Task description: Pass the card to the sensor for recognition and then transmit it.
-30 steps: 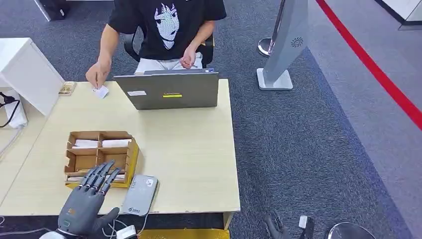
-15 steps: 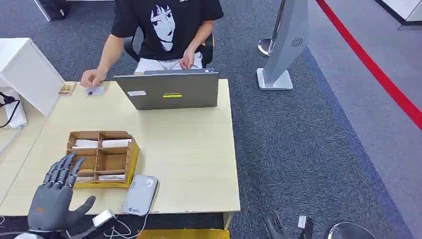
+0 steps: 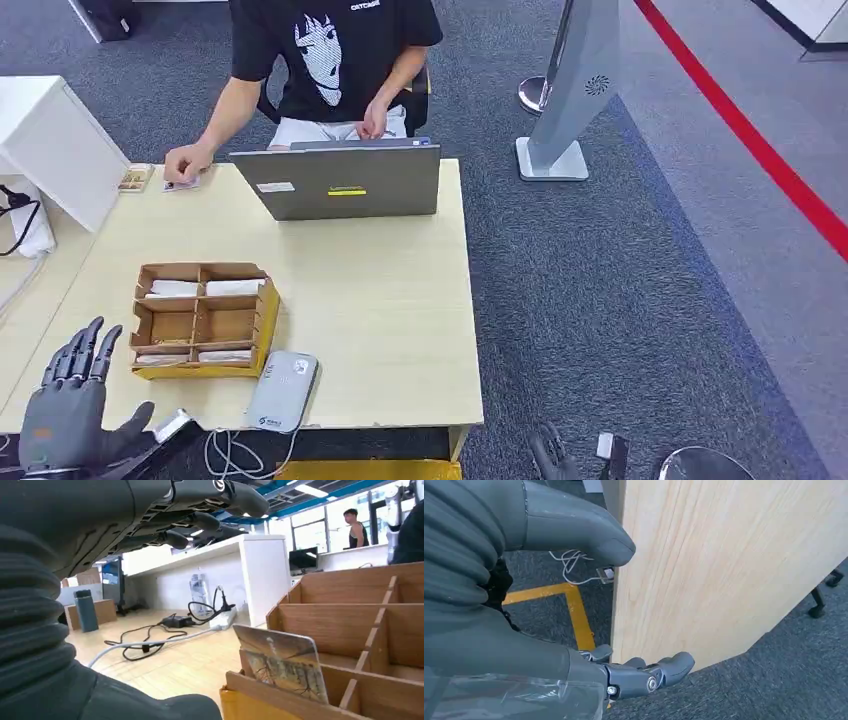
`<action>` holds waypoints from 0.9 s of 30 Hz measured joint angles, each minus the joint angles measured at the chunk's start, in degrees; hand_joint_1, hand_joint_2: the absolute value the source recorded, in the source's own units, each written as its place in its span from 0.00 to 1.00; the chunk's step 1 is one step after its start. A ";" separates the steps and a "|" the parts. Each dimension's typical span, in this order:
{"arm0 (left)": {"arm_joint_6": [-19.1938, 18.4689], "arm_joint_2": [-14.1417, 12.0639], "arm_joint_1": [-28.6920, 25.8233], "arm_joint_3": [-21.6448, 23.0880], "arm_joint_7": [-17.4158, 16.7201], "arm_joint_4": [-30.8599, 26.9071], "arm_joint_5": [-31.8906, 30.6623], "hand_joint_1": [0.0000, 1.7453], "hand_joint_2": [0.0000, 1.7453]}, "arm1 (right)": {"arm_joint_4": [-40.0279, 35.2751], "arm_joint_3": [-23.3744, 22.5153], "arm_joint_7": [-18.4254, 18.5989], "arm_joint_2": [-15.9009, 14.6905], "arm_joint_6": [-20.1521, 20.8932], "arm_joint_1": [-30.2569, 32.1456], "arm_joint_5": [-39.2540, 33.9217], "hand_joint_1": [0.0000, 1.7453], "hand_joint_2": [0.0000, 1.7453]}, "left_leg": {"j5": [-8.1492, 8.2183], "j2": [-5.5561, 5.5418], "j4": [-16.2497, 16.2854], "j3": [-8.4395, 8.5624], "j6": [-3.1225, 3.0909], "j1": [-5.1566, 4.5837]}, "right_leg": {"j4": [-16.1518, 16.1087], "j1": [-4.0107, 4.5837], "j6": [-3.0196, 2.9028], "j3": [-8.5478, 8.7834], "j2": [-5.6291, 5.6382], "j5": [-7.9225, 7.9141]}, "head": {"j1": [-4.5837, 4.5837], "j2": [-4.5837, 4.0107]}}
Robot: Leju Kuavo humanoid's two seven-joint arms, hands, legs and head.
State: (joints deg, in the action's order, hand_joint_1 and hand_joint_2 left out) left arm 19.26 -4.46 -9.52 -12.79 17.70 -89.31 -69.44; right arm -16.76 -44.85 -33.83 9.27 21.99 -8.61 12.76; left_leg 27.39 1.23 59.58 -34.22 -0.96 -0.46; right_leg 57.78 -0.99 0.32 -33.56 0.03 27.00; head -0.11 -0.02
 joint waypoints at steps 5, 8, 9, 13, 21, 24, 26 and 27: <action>0.00 0.48 0.43 -0.74 0.22 1.31 -0.74 0.00 1.00 | 0.00 0.00 0.07 0.02 0.04 0.00 0.02 0.00 1.00 | 0.00 0.00 0.00 0.00 0.00 0.00 | 0.00 0.00 0.00 0.00 0.00 0.00 | -0.02 0.00; -0.02 0.87 0.88 -0.83 0.85 1.99 -1.97 0.00 1.00 | 0.00 0.00 0.11 0.02 0.04 0.00 0.11 0.00 1.00 | 0.00 -0.01 0.00 0.00 0.00 0.00 | 0.00 0.00 0.00 0.00 -0.01 0.00 | 0.00 0.00; -0.04 1.01 1.05 -0.83 0.90 2.16 -2.71 0.00 1.00 | 0.00 0.00 0.11 0.02 0.04 -0.01 0.18 0.00 1.00 | 0.00 0.00 0.00 0.00 0.00 0.00 | 0.00 0.00 0.00 0.00 -0.01 0.00 | -0.02 0.00; -1.03 0.65 2.55 -0.79 -0.96 3.13 -7.24 0.00 1.00 | 0.00 0.07 0.70 0.02 -0.07 -0.12 0.63 0.00 1.00 | 0.00 -0.01 0.00 0.01 0.00 0.01 | 0.00 0.01 0.00 -0.01 -0.01 0.00 | 0.00 0.00; -4.35 -2.36 5.47 1.24 -2.16 3.80 -7.69 0.00 1.00 | 0.00 0.15 0.90 0.02 -0.20 -0.41 0.70 0.00 1.00 | -0.01 0.00 0.00 0.01 0.01 0.01 | 0.01 0.02 -0.01 -0.01 0.00 -0.01 | 0.00 0.00; -5.12 -3.19 6.00 2.60 -2.58 3.85 -7.34 0.00 1.00 | 0.00 0.20 0.92 0.02 -0.22 -0.49 0.70 0.00 1.00 | -0.01 0.00 0.00 0.00 0.01 0.01 | 0.01 0.01 -0.01 -0.01 0.01 -0.01 | 0.00 0.00; -5.90 -3.81 6.25 3.65 -2.97 3.91 -6.20 0.00 1.00 | 0.00 0.17 0.92 0.02 -0.22 -0.55 0.59 0.00 1.00 | 0.00 0.00 0.00 0.00 0.00 0.01 | 0.00 0.01 -0.01 -0.01 0.01 -0.01 | -0.02 0.00; -6.19 -4.07 6.35 4.22 -3.13 3.93 -5.62 0.00 1.00 | 0.00 0.20 0.92 0.02 -0.22 -0.60 0.57 0.00 1.00 | 0.00 0.00 0.00 0.00 0.00 0.01 | 0.00 0.01 -0.01 -0.01 0.01 0.00 | -0.02 0.00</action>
State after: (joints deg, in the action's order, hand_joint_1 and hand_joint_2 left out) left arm 13.07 -8.53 -3.17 -8.57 14.58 -85.37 -75.05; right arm -16.76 -44.65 -32.92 9.29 21.77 -9.22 13.33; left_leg 27.38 1.24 59.58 -34.22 -0.95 -0.45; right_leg 57.78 -0.98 0.31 -33.56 0.04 26.99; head -0.13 -0.02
